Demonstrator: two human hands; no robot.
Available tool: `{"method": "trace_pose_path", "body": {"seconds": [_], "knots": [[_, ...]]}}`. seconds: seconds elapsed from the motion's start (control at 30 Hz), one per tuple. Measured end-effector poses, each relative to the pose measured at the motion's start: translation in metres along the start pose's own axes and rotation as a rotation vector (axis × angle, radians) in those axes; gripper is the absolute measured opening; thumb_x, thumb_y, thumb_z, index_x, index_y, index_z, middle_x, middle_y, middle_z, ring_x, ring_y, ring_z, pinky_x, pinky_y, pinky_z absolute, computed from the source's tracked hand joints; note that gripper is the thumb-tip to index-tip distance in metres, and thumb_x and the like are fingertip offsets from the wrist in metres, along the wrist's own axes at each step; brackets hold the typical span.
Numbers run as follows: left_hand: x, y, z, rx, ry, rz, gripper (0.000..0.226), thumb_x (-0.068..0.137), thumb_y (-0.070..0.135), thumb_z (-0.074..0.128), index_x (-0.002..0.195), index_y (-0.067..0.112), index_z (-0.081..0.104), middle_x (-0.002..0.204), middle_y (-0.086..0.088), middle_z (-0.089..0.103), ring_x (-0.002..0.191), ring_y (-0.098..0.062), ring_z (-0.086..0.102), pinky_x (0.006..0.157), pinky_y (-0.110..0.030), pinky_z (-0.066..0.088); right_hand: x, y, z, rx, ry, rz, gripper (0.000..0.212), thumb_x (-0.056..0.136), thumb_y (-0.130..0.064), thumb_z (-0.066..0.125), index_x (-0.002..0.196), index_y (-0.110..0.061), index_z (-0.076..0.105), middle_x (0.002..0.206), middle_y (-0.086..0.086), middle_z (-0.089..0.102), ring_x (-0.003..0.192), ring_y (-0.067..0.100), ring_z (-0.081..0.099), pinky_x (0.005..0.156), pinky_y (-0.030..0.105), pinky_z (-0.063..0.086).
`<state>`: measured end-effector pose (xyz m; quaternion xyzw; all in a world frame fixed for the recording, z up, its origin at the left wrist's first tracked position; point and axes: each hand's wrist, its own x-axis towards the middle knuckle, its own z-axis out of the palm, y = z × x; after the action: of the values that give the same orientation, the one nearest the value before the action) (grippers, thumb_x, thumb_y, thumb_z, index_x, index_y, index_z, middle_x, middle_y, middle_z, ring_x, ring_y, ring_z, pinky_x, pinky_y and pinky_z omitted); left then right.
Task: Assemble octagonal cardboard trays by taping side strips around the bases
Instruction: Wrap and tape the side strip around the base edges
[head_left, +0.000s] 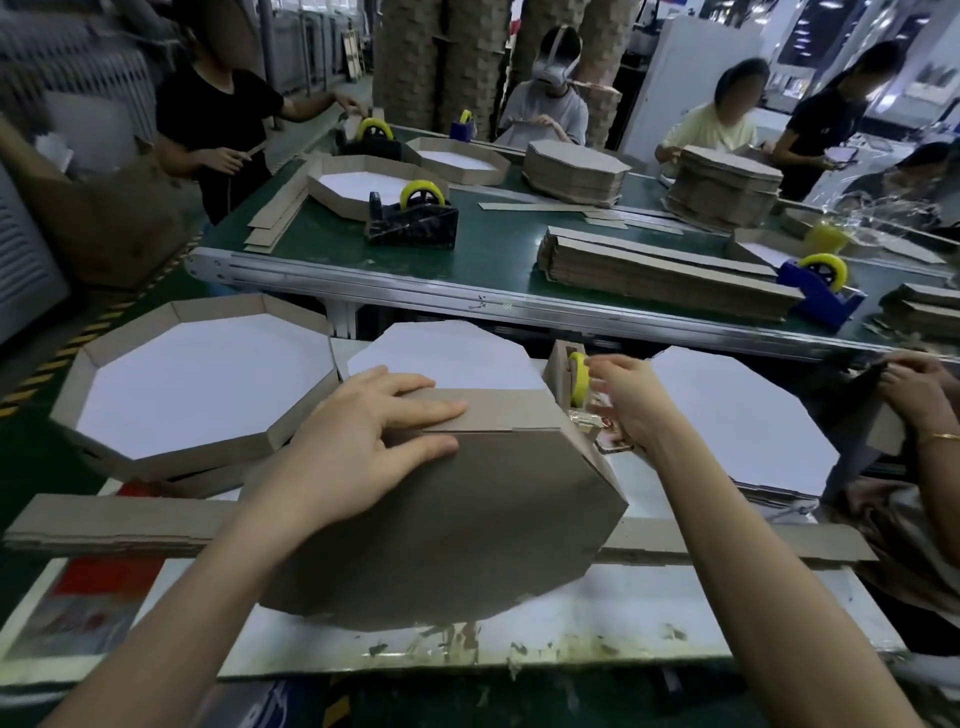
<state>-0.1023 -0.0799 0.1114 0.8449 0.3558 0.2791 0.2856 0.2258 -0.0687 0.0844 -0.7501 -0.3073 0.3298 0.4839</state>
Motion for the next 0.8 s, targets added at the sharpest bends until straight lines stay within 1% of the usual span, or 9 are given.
{"method": "trace_pose_path", "body": {"seconds": [0.03, 0.07, 0.1, 0.17, 0.27, 0.33, 0.43, 0.6, 0.8], "knots": [[0.005, 0.000, 0.000, -0.020, -0.020, -0.004, 0.043, 0.069, 0.066, 0.051, 0.111, 0.061, 0.057, 0.133, 0.020, 0.052, 0.136, -0.012, 0.035, 0.114, -0.043, 0.029, 0.014, 0.012, -0.001, -0.046, 0.006, 0.059, 0.021, 0.097, -0.017, 0.052, 0.103, -0.006, 0.068, 0.103, 0.025, 0.060, 0.120, 0.040, 0.056, 0.083, 0.042, 0.054], [0.009, 0.001, 0.000, -0.036, -0.030, -0.005, 0.044, 0.068, 0.066, 0.052, 0.111, 0.060, 0.058, 0.133, 0.020, 0.052, 0.135, -0.011, 0.037, 0.114, -0.043, 0.030, 0.026, 0.021, -0.002, -0.090, 0.006, 0.112, 0.018, 0.095, -0.015, 0.051, 0.092, -0.006, 0.066, 0.094, 0.022, 0.056, 0.091, 0.036, 0.059, 0.082, 0.041, 0.053], [0.012, 0.001, 0.001, -0.043, -0.029, -0.003, 0.045, 0.067, 0.068, 0.052, 0.111, 0.059, 0.059, 0.132, 0.021, 0.053, 0.133, -0.008, 0.038, 0.113, -0.042, 0.031, 0.037, 0.031, -0.001, -0.123, 0.014, 0.157, 0.016, 0.094, -0.014, 0.049, 0.086, -0.008, 0.061, 0.087, 0.016, 0.050, 0.079, 0.020, 0.043, 0.077, 0.040, 0.051], [0.015, -0.001, 0.005, -0.035, 0.000, 0.004, 0.046, 0.068, 0.071, 0.050, 0.111, 0.059, 0.060, 0.127, 0.025, 0.053, 0.126, 0.002, 0.039, 0.110, -0.036, 0.033, 0.057, 0.046, 0.000, -0.146, 0.022, 0.228, 0.014, 0.096, -0.016, 0.050, 0.085, -0.010, 0.057, 0.083, 0.009, 0.048, 0.067, 0.024, 0.051, 0.063, 0.034, 0.053], [0.017, -0.005, 0.009, -0.022, 0.047, 0.002, 0.033, 0.076, 0.073, 0.057, 0.108, 0.064, 0.060, 0.120, 0.039, 0.047, 0.121, 0.015, 0.035, 0.101, -0.026, 0.032, 0.081, 0.064, 0.002, -0.230, -0.013, 0.272, 0.015, 0.099, -0.013, 0.050, 0.112, -0.008, 0.055, 0.097, 0.011, 0.053, 0.068, 0.020, 0.052, 0.032, 0.022, 0.046], [0.018, -0.008, 0.012, -0.006, 0.066, -0.008, 0.032, 0.075, 0.070, 0.058, 0.107, 0.066, 0.060, 0.120, 0.042, 0.047, 0.121, 0.015, 0.035, 0.099, -0.023, 0.031, 0.099, 0.076, 0.003, -0.311, -0.037, 0.286, 0.030, 0.098, -0.010, 0.052, 0.128, -0.002, 0.052, 0.089, 0.008, 0.052, 0.066, 0.019, 0.049, 0.025, 0.022, 0.040], [0.019, -0.008, 0.014, 0.013, 0.086, -0.006, 0.039, 0.072, 0.072, 0.051, 0.110, 0.069, 0.056, 0.123, 0.040, 0.048, 0.123, 0.011, 0.037, 0.098, -0.021, 0.032, 0.120, 0.087, 0.008, -0.437, -0.073, 0.391, 0.019, 0.097, -0.009, 0.057, 0.110, 0.001, 0.047, 0.091, 0.012, 0.053, 0.067, 0.024, 0.052, 0.029, 0.026, 0.043], [0.025, -0.015, 0.012, 0.019, 0.069, -0.025, 0.039, 0.073, 0.074, 0.049, 0.111, 0.072, 0.052, 0.127, 0.042, 0.044, 0.125, 0.010, 0.037, 0.097, -0.025, 0.036, 0.149, 0.105, 0.017, -0.404, -0.006, 0.456, 0.023, 0.099, -0.018, 0.057, 0.109, 0.003, 0.054, 0.096, 0.020, 0.062, 0.077, 0.030, 0.062, 0.063, 0.040, 0.053], [0.030, -0.021, 0.013, 0.049, 0.066, -0.015, 0.038, 0.075, 0.076, 0.049, 0.113, 0.072, 0.051, 0.128, 0.042, 0.043, 0.125, 0.008, 0.037, 0.097, -0.029, 0.040, 0.156, 0.107, 0.014, 0.055, 0.118, 0.484, 0.008, 0.093, -0.002, 0.059, 0.096, -0.006, 0.052, 0.078, 0.014, 0.058, 0.058, 0.021, 0.054, 0.046, 0.028, 0.039]]}}
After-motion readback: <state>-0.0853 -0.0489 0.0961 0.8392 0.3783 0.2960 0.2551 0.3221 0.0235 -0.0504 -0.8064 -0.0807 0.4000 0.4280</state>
